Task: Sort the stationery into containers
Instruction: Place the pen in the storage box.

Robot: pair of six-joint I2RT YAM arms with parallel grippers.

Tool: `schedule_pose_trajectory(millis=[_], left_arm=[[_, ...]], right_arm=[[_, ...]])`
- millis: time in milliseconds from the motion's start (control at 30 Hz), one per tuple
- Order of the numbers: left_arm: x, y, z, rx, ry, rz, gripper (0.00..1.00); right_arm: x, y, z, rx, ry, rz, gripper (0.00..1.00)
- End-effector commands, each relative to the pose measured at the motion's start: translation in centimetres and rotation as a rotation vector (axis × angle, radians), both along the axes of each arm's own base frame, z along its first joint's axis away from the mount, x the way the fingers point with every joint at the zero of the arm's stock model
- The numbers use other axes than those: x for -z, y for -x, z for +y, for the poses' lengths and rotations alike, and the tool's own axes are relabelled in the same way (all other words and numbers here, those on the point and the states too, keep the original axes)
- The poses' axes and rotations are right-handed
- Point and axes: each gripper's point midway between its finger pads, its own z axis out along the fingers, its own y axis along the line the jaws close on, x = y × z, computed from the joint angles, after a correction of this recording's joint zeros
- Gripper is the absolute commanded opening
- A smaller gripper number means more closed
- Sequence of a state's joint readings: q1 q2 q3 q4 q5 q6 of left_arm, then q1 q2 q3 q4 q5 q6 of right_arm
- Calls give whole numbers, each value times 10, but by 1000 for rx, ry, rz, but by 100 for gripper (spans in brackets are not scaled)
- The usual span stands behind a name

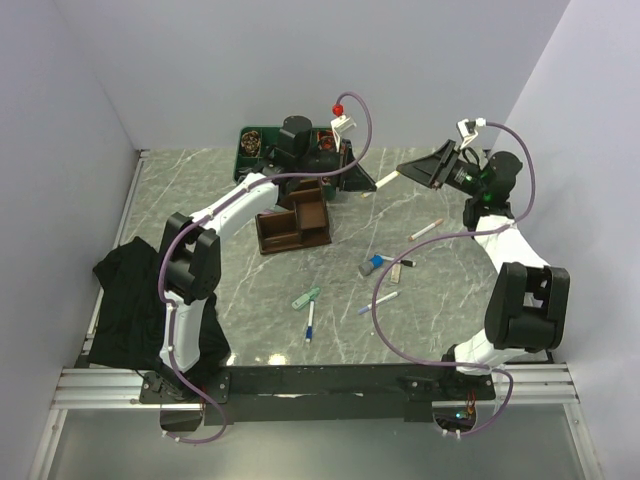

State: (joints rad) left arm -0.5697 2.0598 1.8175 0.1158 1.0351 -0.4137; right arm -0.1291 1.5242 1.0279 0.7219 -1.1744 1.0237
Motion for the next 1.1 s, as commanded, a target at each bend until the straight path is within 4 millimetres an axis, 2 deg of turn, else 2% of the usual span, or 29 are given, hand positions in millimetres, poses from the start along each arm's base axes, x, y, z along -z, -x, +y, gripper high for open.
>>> schedule_pose_trajectory(millis=[0, 100, 267, 300, 333, 400, 433, 467, 500, 533, 567, 600, 633, 667, 700, 733, 767, 800, 833, 867, 900, 933, 967, 1000, 1033, 1067], left_arm=[[-22, 9, 2, 31, 42, -48, 1], [-24, 9, 2, 30, 45, -52, 1], [-26, 10, 5, 26, 39, -66, 2], [-24, 11, 7, 17, 19, -53, 23], [-22, 1, 9, -43, -3, -64, 37], [-31, -7, 23, -100, -39, -159, 63], [-23, -8, 33, -127, -93, -144, 70], [-32, -15, 46, -171, -114, -228, 77], [-30, -28, 66, -223, -142, -240, 79], [-27, -32, 83, -260, -178, -226, 87], [-39, -37, 101, -319, -190, -263, 99], [-33, -51, 130, -384, -226, -270, 99], [-33, -55, 148, -423, -252, -285, 99], [-46, -58, 172, -512, -279, -326, 99], [-35, -68, 201, -594, -334, -321, 99], [-33, -73, 221, -671, -385, -350, 100], [-50, -72, 243, -768, -396, -407, 99], [-28, -81, 281, -909, -491, -384, 99], [-40, -75, 299, -980, -499, -427, 99], [-42, -76, 315, -1043, -506, -442, 100], [-27, -76, 343, -1136, -561, -409, 99], [-26, -73, 354, -1180, -564, -393, 99], [-25, -65, 364, -1215, -564, -386, 99], [-26, -63, 381, -1256, -567, -375, 99], [-31, -57, 388, -1277, -551, -373, 100], [-23, -54, 394, -1285, -563, -354, 99]], right_arm=[[-23, -9, 5, 17, 25, -115, 42], [-19, -11, 12, 9, 52, -113, 24], [-17, -9, 22, -16, 86, -124, 10], [-18, -9, 23, -20, 91, -126, 6], [-23, -9, 24, -26, 97, -145, 5], [-25, -9, 28, -44, 130, -167, 3], [-35, -11, 29, -48, 152, -201, 3], [-29, -13, 30, -52, 197, -206, 2], [-29, -13, 36, -62, 220, -218, 3], [-36, -18, 38, -62, 247, -251, 3], [-25, -21, 37, -65, 297, -255, 2], [-22, -21, 49, -79, 328, -267, 2], [-26, -23, 64, -110, 390, -370, 2], [-13, -18, 74, -142, 430, -332, 2], [-9, -17, 82, -160, 470, -360, 2], [-8, -20, 102, -185, 551, -465, 2], [4, -15, 110, -219, 592, -442, 2], [9, -13, 119, -241, 622, -460, 2], [21, -12, 136, -278, 683, -492, 2], [26, -12, 144, -299, 712, -509, 2], [33, -11, 153, -321, 746, -522, 2], [46, -17, 158, -345, 805, -545, 2], [51, -11, 174, -378, 819, -574, 2], [58, -13, 180, -392, 839, -585, 1], [61, -14, 186, -403, 861, -633, 1], [66, -11, 196, -416, 887, -661, 1]])
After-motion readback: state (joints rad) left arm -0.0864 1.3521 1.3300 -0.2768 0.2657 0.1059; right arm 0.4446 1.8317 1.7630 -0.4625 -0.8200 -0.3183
